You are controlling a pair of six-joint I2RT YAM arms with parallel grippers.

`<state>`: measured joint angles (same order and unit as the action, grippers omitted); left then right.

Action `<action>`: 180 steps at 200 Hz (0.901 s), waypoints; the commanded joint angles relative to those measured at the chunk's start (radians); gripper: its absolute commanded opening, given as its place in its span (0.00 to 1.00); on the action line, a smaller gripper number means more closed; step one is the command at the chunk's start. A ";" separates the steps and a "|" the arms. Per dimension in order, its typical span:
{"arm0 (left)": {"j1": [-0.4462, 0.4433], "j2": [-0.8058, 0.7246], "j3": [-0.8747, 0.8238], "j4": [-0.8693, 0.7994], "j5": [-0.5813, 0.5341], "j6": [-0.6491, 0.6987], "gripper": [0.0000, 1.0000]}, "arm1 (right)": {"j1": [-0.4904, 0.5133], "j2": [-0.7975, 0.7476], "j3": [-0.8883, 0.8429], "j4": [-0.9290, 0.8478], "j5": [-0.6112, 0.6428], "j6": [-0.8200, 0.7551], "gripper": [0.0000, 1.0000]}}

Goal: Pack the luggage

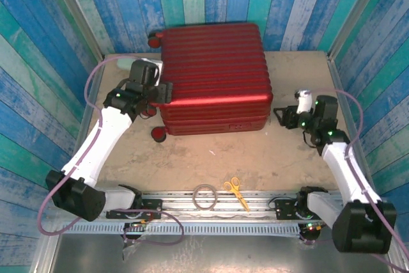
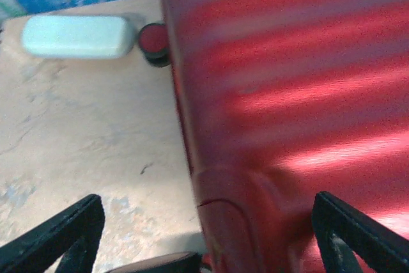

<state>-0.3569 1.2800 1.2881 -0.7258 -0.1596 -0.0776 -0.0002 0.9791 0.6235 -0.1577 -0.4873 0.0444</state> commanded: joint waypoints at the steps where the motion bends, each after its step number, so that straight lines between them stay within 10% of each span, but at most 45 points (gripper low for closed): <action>1: 0.006 0.033 0.004 0.012 0.130 0.107 0.87 | 0.095 -0.031 -0.050 0.084 -0.015 -0.057 0.71; 98: 0.011 0.083 0.003 -0.033 0.094 0.168 0.87 | -0.001 0.307 0.068 -0.019 -0.104 -0.132 0.67; 180: 0.012 0.126 0.001 -0.044 0.110 0.174 0.74 | -0.016 0.353 0.090 -0.024 -0.216 -0.135 0.09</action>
<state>-0.3500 1.3533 1.3102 -0.6533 -0.0471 0.0677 -0.0151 1.3300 0.6830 -0.2169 -0.7177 -0.0975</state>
